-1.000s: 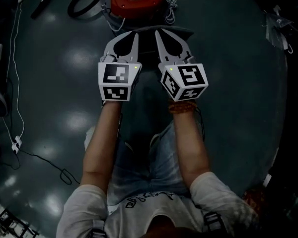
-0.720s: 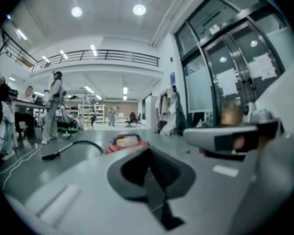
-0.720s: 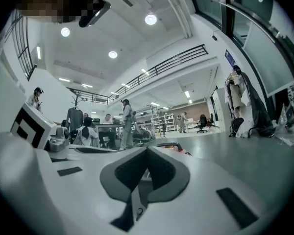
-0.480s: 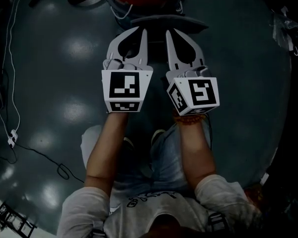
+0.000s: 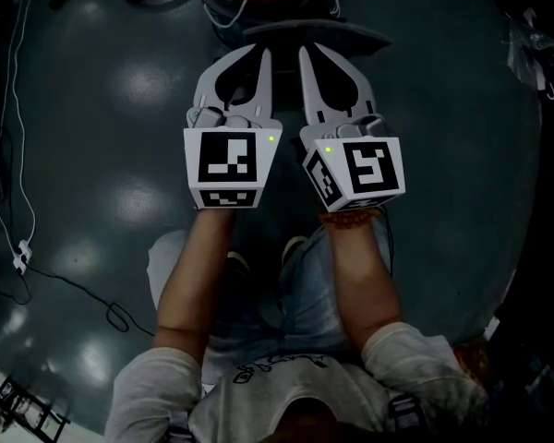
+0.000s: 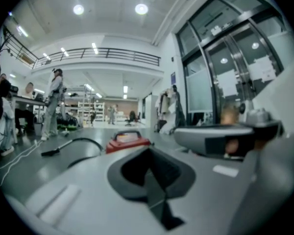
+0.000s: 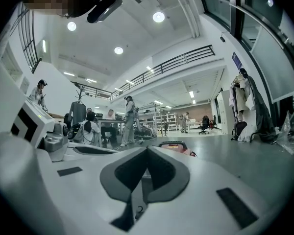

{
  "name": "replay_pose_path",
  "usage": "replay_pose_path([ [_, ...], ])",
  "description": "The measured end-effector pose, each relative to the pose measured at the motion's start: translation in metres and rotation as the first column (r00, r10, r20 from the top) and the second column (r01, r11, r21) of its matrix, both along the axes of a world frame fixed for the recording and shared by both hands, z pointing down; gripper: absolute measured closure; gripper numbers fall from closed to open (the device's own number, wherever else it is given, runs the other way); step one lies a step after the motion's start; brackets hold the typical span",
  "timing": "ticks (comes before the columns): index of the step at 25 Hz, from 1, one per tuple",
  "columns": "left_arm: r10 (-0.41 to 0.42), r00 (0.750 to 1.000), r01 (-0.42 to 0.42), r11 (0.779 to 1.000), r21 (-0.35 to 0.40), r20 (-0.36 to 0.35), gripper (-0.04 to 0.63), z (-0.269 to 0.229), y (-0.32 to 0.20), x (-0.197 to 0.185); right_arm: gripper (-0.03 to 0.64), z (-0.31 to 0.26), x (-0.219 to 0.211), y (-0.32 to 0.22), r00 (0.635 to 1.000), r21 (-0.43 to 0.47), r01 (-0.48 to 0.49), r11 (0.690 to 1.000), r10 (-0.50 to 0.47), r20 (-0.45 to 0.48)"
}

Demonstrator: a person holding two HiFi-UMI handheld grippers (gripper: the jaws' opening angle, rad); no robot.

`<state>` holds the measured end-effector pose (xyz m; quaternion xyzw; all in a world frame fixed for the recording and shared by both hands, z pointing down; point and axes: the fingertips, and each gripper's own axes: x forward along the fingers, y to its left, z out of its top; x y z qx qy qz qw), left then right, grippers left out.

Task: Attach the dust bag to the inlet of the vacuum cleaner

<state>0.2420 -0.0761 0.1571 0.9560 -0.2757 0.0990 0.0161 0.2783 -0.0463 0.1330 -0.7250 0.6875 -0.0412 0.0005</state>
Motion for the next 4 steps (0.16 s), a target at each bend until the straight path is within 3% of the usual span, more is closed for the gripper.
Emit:
replay_pose_path([
  [4, -0.001, 1.0, 0.001, 1.0, -0.005, -0.002, 0.592, 0.002, -0.0031, -0.0027, 0.606, 0.0032, -0.0043, -0.0029, 1.0, 0.0, 0.005, 1.0, -0.005, 0.002],
])
